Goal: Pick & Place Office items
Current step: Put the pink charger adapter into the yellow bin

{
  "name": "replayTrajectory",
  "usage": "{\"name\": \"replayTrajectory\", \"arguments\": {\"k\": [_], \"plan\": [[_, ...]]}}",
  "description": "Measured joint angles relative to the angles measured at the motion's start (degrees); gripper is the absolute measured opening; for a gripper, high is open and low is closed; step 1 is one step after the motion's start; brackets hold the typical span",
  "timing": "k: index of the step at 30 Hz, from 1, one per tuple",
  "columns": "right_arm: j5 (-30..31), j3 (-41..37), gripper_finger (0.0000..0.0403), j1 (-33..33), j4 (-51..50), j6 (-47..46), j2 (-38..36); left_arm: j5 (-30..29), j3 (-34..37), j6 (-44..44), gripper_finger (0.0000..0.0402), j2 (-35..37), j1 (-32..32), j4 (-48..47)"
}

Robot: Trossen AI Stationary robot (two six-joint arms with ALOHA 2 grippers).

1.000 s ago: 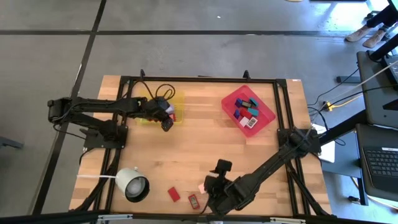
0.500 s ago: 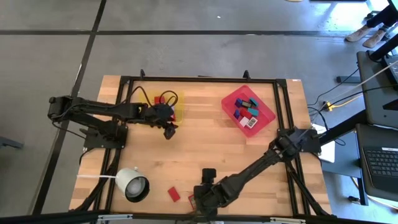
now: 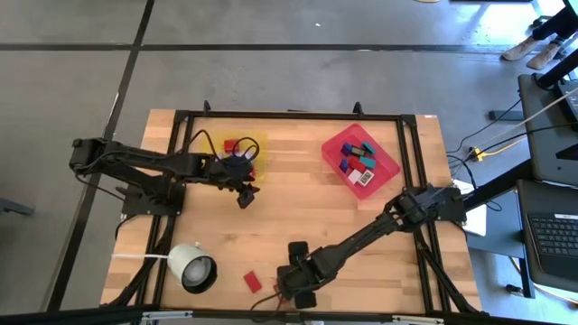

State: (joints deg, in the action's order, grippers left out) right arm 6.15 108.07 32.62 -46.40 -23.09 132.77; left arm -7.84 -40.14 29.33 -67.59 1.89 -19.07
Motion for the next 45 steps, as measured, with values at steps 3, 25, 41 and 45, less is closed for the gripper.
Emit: {"name": "replayTrajectory", "arguments": {"k": [3,25,41,45], "plan": [[-1.8,0.0,0.0269,-0.6,0.0,0.3,1.2,0.0,0.0,0.2,0.0206,0.0,-0.9,0.1],[6.7,0.1,0.0201,1.0,-2.2,-4.0,2.7,-0.1,0.0,1.1,0.0202,0.0,-6.0,12.5],[41.4,0.0,0.0207,4.7,-5.7,-14.7,-10.1,21.1,0.0,-20.7,0.02,3.3,-17.3,31.1],[45.8,0.0,0.0208,4.8,-1.8,-15.1,-13.2,21.8,0.0,-25.3,0.02,2.4,-21.9,30.2]]}}
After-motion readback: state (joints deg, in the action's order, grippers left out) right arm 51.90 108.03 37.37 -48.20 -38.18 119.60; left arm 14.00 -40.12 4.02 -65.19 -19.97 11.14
